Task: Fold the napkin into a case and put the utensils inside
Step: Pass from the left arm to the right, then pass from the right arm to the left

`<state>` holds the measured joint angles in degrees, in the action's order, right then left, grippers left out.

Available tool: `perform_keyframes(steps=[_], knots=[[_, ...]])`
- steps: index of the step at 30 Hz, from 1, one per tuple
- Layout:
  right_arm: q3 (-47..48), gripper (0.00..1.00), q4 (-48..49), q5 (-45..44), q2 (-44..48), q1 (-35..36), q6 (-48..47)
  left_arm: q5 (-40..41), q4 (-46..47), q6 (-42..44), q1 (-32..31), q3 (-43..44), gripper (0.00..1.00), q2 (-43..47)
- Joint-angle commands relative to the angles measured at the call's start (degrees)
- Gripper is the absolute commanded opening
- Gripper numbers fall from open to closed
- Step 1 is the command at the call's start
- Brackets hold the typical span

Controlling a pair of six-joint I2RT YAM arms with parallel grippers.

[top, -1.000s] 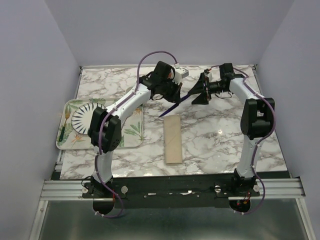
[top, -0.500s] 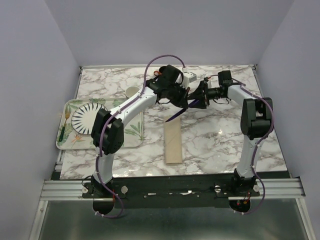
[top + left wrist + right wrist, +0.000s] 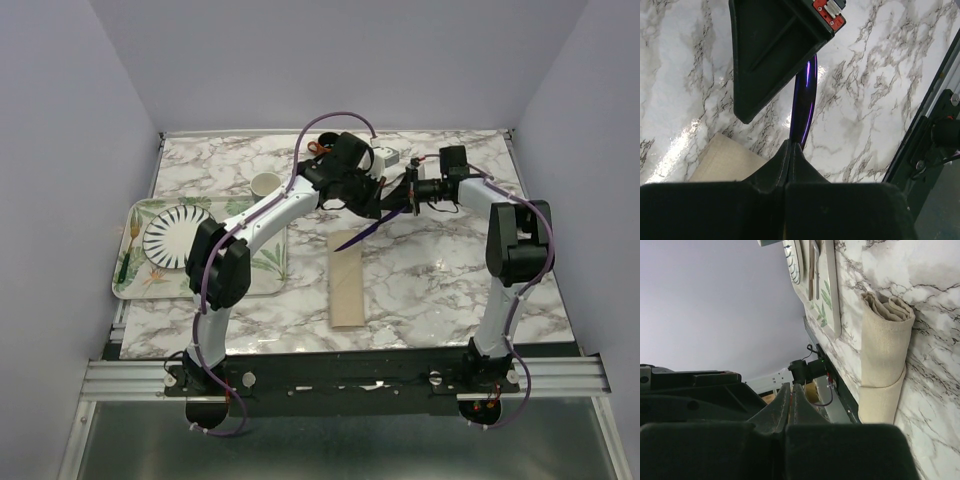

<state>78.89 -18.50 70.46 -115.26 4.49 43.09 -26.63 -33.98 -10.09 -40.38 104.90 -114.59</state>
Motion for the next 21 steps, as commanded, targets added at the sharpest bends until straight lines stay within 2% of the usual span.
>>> perform_keyframes(steps=[1, 2, 3, 5, 6, 7, 9, 11, 12, 17, 21], knots=[[-1.4, 0.01, 2.1, 1.4, 3.6, -0.1, 0.2, -2.5, -0.1, 1.9, 0.2, 0.8, 0.1, 1.5], [-1.2, 0.01, 2.0, 2.0, 3.6, -0.1, 0.1, -4.3, -0.3, 3.0, 0.5, 0.4, 0.2, 2.3], [-1.1, 0.01, 1.9, 3.0, 3.6, -0.3, -0.1, -5.3, 0.0, 5.3, 0.9, -1.3, 0.43, 4.6], [-1.3, 0.0, 1.4, 4.7, 4.3, -0.6, -1.8, -6.9, 4.8, 6.7, 4.2, -5.0, 0.61, 8.0], [-1.5, 0.0, 0.9, 5.4, 4.8, -0.7, -2.5, -9.8, 6.7, 7.6, 6.0, -8.4, 0.78, 11.0], [-1.5, 0.01, 0.7, 6.8, 5.3, -0.7, -4.5, -10.6, 8.1, 7.9, 7.8, -9.4, 0.87, 12.2], [-1.8, 0.0, -1.1, 6.7, 7.5, -0.7, -7.0, -9.6, 8.1, 8.2, 11.7, -8.6, 0.92, 12.7], [-1.7, 0.01, -2.7, 3.5, 10.4, -0.7, -11.1, -9.6, 0.1, 11.7, 12.3, -5.0, 0.91, 11.7], [-1.9, 0.01, -3.6, 2.2, 11.4, -0.7, -12.0, -9.6, -1.9, 12.1, 11.7, -3.1, 0.87, 11.4], [-2.1, 0.01, -3.5, -3.0, 15.0, -0.7, -12.8, -13.0, -2.5, 13.9, 7.0, -9.7, 0.83, 15.2], [-1.8, 0.01, -3.6, -3.7, 17.3, -0.8, -13.1, -15.5, -1.9, 15.0, 4.9, -12.3, 0.88, 15.4]])
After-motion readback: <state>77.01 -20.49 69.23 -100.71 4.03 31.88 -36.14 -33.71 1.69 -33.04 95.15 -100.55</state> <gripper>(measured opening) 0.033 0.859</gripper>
